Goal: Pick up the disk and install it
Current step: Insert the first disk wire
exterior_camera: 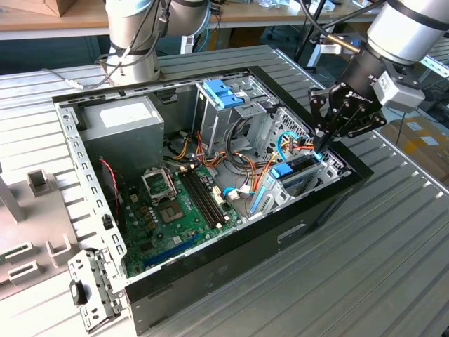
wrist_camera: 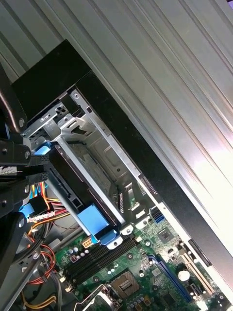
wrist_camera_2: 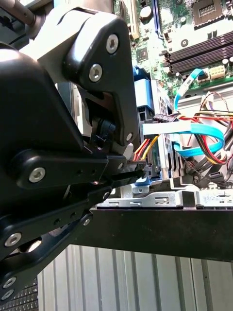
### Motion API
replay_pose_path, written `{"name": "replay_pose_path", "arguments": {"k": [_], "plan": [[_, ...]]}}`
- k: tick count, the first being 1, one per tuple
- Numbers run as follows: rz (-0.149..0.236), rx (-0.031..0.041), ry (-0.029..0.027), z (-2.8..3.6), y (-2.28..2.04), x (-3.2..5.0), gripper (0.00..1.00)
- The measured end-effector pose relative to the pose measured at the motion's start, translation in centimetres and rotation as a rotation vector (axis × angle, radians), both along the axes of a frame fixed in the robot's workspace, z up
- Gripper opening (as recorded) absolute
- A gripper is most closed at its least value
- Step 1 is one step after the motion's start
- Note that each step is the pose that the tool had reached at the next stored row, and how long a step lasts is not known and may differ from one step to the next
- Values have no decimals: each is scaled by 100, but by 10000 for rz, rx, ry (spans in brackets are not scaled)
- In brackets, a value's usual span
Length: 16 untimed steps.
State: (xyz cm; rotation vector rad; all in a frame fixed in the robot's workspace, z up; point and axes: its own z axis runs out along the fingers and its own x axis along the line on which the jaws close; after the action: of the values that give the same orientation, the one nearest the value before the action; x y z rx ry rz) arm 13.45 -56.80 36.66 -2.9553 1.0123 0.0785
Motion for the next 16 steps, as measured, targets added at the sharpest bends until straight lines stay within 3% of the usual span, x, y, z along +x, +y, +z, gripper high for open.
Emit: {"name": "replay_pose_path", "arguments": {"k": [16], "plan": [[0, 0, 0, -6, 0, -34, 17]]}}
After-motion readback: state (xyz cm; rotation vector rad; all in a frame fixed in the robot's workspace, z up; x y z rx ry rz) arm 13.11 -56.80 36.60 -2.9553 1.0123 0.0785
